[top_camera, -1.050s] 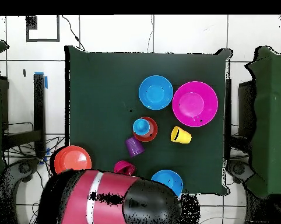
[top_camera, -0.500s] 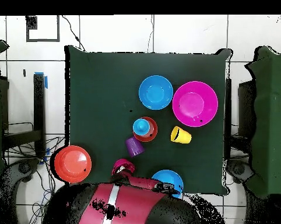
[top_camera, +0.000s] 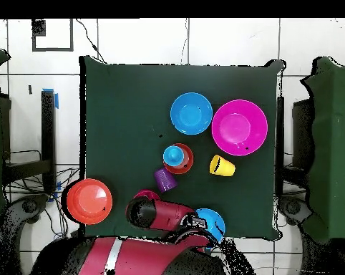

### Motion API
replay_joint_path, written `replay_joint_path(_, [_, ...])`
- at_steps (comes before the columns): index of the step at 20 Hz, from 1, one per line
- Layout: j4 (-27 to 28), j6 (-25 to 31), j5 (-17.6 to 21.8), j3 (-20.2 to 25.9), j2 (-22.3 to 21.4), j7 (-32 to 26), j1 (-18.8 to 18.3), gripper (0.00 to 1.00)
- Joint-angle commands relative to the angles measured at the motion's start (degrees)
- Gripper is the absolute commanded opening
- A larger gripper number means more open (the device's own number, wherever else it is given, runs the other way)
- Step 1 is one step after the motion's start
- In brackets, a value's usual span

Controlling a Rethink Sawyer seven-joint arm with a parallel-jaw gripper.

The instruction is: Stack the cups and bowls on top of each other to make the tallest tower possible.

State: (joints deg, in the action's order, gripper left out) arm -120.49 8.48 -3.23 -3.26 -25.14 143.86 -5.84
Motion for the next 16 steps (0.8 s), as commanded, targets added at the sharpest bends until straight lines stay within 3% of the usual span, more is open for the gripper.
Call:
replay_joint_path(1, [6.9, 2.9, -4.9, 5.1, 0.0, 7.1, 2.0, 0.0])
replay_joint_path(12, [6.6, 3.1, -5.1, 5.9, -0.4, 6.4, 1.5, 0.0])
replay_joint_path(16, [9.0, 2.4, -4.3, 1.4, 0.7, 6.0, 4.6, 0.0])
